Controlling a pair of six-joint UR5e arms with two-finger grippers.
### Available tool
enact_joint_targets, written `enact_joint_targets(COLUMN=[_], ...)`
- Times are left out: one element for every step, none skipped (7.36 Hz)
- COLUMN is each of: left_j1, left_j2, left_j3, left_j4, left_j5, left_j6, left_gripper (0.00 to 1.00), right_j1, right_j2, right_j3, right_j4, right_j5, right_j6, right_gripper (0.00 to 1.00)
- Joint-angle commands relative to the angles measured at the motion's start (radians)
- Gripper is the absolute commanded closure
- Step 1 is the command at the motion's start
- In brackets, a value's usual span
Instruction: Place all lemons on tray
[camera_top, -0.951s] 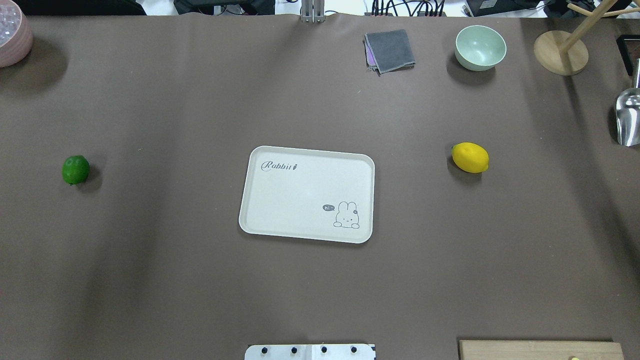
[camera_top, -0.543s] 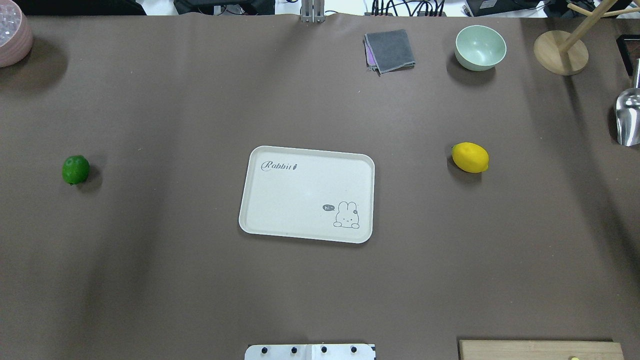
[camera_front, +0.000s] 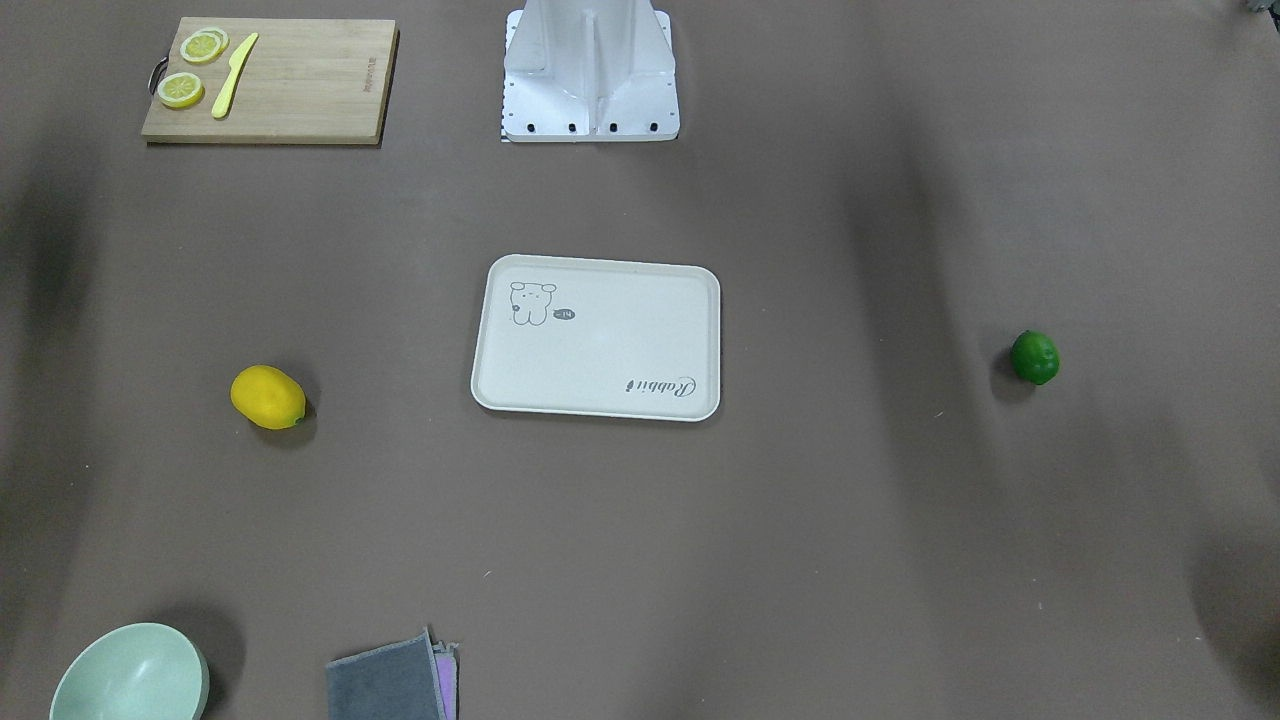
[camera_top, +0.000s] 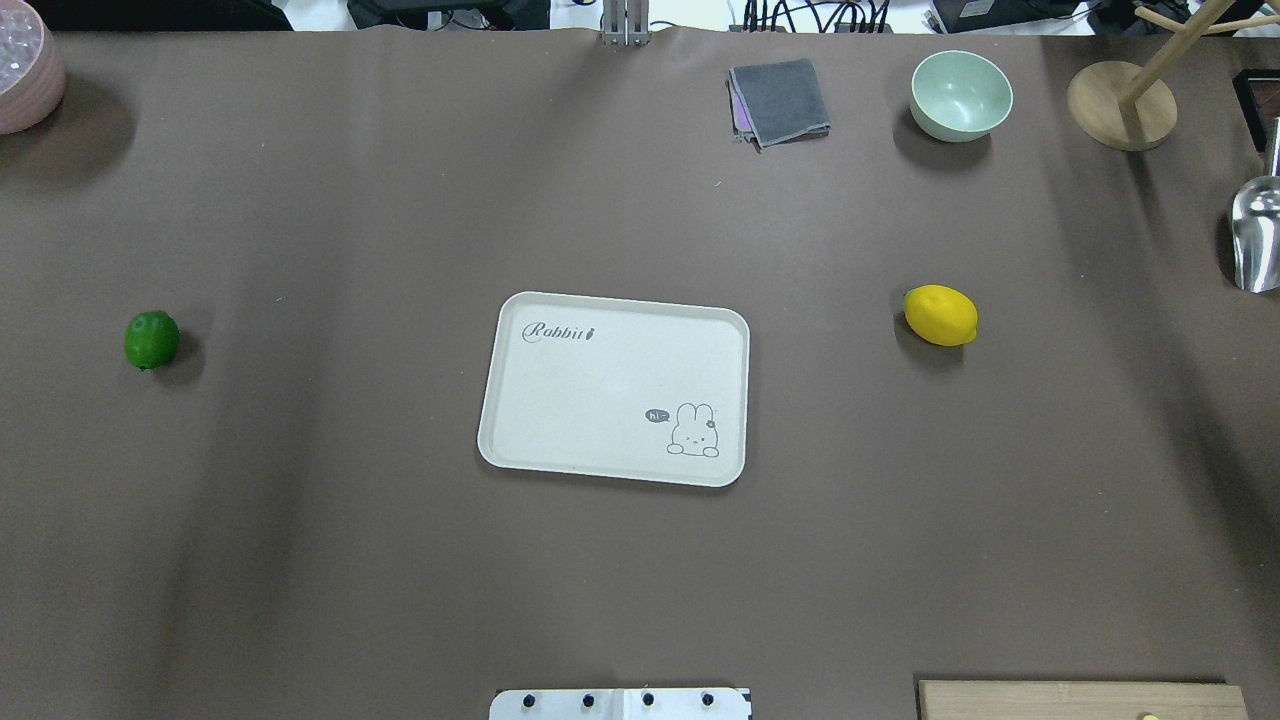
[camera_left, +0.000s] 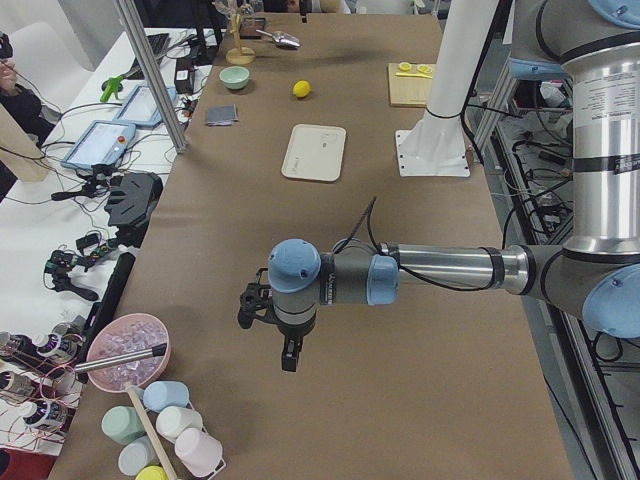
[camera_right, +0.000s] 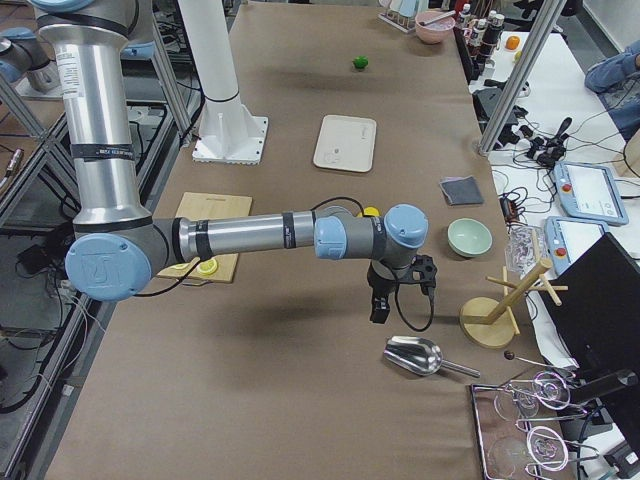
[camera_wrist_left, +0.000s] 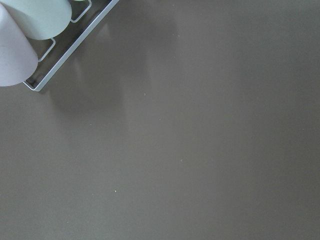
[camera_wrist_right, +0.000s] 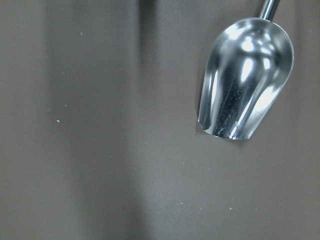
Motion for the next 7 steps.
enact_joint_targets(left_j1=[0.004,0.015,0.058,0.114,0.191,0.301,0.375], left_j2=[-0.009,-0.034,-0.075,-0.115,-0.133,-0.158,-0.167], left_j3=[0.000,-0.009,-0.013,-0.020,-0.038,-0.061,-0.053], left_j4=[0.001,0.000,0.004,0.006,-0.003,-0.020,-0.088], left_j5=[0.006,0.001,-0.002,0.000,-0.005,-0.005,-0.003], left_j6=[-0.032,-0.129,-0.202,-0.272,-0.423,-0.624,-0.758], left_gripper=[0.02,0.02,0.02,0.02,0.02,0.02,0.02], right_j1=[-0.105,-0.153,-0.194,-0.239,-0.288,-0.334,-0.359], right_j2=[0.013,0.015,0.057,0.109,0.148,0.172,0.186], right_j3=[0.088,0.119,0.122,0.115,0.118,0.112,0.090], right_j4=[0.001,0.001,0.001,-0.001,-0.001,0.002,0.051], right_j5=[0.005,0.005,0.003,0.003,0.003,-0.002,-0.008], right_j6=[0.137,0.196,0.258,0.296,0.330,0.362,0.364], right_gripper=[0.01,0.01,0.01,0.01,0.01,0.01,0.01])
